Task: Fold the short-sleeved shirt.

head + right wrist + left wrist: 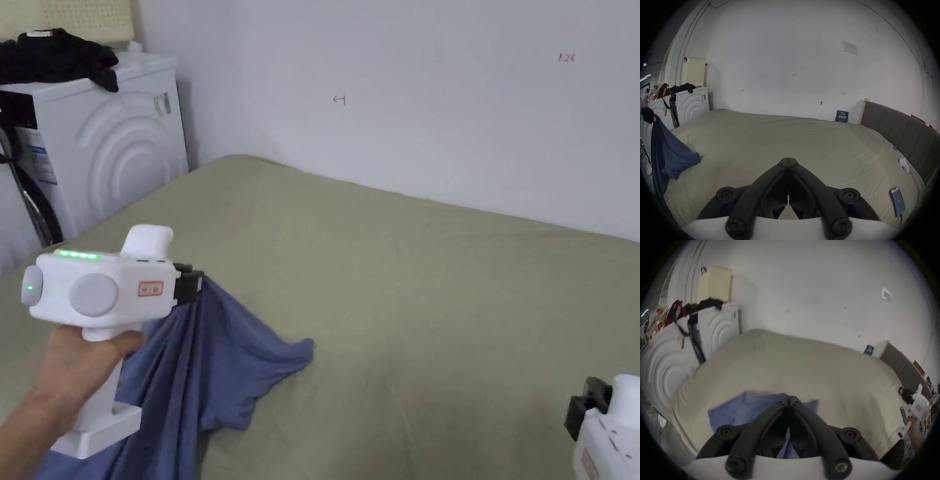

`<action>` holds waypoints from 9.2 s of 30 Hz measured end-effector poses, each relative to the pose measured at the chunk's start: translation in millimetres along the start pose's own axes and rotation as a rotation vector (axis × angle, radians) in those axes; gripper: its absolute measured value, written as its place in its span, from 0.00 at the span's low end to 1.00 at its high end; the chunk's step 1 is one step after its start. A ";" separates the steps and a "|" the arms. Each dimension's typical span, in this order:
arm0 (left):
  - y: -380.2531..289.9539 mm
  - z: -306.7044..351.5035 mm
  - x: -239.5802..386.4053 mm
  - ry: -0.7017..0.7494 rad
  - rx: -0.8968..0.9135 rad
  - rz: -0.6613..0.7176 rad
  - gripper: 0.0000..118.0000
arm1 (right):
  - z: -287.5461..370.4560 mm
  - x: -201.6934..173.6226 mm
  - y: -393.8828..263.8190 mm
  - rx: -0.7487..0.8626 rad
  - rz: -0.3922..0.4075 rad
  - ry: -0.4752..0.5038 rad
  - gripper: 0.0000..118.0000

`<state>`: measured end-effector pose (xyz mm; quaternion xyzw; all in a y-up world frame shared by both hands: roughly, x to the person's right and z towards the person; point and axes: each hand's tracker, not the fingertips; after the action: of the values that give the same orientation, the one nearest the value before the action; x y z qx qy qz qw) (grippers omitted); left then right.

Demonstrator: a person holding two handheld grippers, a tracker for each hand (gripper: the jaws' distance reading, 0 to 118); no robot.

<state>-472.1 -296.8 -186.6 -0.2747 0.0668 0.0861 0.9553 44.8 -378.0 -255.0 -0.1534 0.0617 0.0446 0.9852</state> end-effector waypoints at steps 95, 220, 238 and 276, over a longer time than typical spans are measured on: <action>-68.3 -311.1 249.7 -0.024 -0.528 -0.259 0.02 | 5.2 151.9 -14.4 -0.170 -0.160 -0.200 0.02; -118.8 0.1 120.6 0.025 0.181 -0.069 0.52 | 86.2 95.2 -16.8 -0.024 -0.158 -0.151 0.58; -111.8 30.9 111.2 0.055 0.099 -0.037 0.00 | 84.5 11.0 1.2 0.061 -0.063 -0.030 0.01; -166.8 -97.6 21.0 0.188 -0.455 0.128 0.03 | 54.7 33.2 -54.4 -0.210 -0.070 0.002 0.01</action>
<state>-425.9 -485.7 -186.7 -0.4845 0.1515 0.1336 0.8512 89.4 -410.5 -191.6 -0.2579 0.0523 0.0163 0.9646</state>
